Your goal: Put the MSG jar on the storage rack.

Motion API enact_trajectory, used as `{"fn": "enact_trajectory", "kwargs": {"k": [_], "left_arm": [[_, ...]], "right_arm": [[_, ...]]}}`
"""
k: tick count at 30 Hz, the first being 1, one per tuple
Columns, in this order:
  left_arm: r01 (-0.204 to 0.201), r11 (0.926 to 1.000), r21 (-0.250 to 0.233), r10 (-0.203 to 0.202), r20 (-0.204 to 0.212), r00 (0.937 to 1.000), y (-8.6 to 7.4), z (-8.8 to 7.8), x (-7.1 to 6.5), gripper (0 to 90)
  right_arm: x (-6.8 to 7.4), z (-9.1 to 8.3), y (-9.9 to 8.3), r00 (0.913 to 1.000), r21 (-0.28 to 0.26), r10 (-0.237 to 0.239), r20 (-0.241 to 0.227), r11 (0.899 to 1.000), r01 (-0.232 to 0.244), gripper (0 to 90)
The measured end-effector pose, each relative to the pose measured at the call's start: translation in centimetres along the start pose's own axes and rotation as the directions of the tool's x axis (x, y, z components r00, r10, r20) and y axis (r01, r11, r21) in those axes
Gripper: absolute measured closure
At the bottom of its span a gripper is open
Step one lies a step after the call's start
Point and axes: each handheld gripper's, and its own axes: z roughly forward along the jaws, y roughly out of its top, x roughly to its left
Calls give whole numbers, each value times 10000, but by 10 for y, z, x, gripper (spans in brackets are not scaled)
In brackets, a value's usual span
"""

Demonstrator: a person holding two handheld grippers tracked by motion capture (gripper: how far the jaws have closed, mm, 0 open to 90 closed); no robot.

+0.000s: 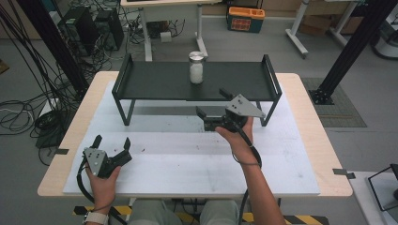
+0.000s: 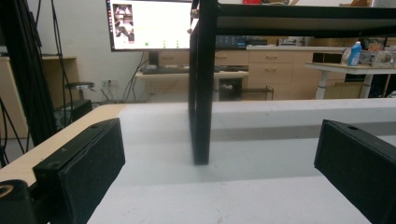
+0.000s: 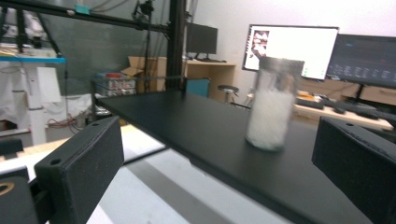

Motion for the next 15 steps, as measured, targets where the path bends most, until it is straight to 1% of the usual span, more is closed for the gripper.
{"fn": "enact_trajectory", "kwargs": {"k": [2, 3, 4, 5, 6, 7, 8, 9, 10, 12, 13, 14, 15], "left_arm": [[3, 10000, 0, -3, 3, 10000, 0, 0, 0, 20], [9, 10000, 0, -9, 5, 10000, 0, 0, 0, 20], [8, 10000, -4, -8, 9, 10000, 0, 0, 0, 20], [10, 10000, -10, -10, 11, 10000, 0, 0, 0, 20], [8, 10000, -10, -8, 10, 10000, 0, 0, 0, 20], [8, 10000, -10, -8, 10, 10000, 0, 0, 0, 20], [1, 10000, -8, -1, 7, 10000, 0, 0, 0, 20], [5, 10000, -12, -5, 8, 10000, 0, 0, 0, 20], [8, 10000, -17, -8, 6, 10000, 0, 0, 0, 20], [5, 10000, -16, -5, 7, 10000, 0, 0, 0, 20], [-1, 10000, -18, 1, 9, 10000, 0, 0, 0, 20], [-1, 10000, -18, 1, 9, 10000, 0, 0, 0, 20], [-6, 10000, -18, 6, 6, 10000, 0, 0, 0, 20]], "right_arm": [[-1, -7, -8, 9998, 9, 101, 143, 9999, -101, 18], [-2, -14, -17, 9994, -32, 234, 261, 9997, -233, 14], [-2, -14, -17, 9994, -32, 234, 261, 9997, -233, 14], [-3, -22, -25, 9984, -28, 385, 413, 9993, -384, 14], [-3, -26, -28, 9976, -17, 470, 516, 9989, -469, 14], [-3, -26, -28, 9976, -17, 470, 516, 9989, -469, 14], [-3, -30, -32, 9968, -7, 498, 628, 9988, -498, 14], [-3, -38, -39, 9952, 9, 527, 830, 9986, -529, 15], [-3, -38, -39, 9952, 9, 527, 830, 9986, -529, 15], [-3, -51, -49, 9914, -3, 540, 1188, 9985, -544, 15], [-3, -55, -52, 9900, -20, 528, 1308, 9986, -530, 14], [-3, -55, -52, 9900, -20, 528, 1308, 9986, -530, 14], [-2, -59, -56, 9880, -72, 547, 1442, 9985, -542, 16]]}}
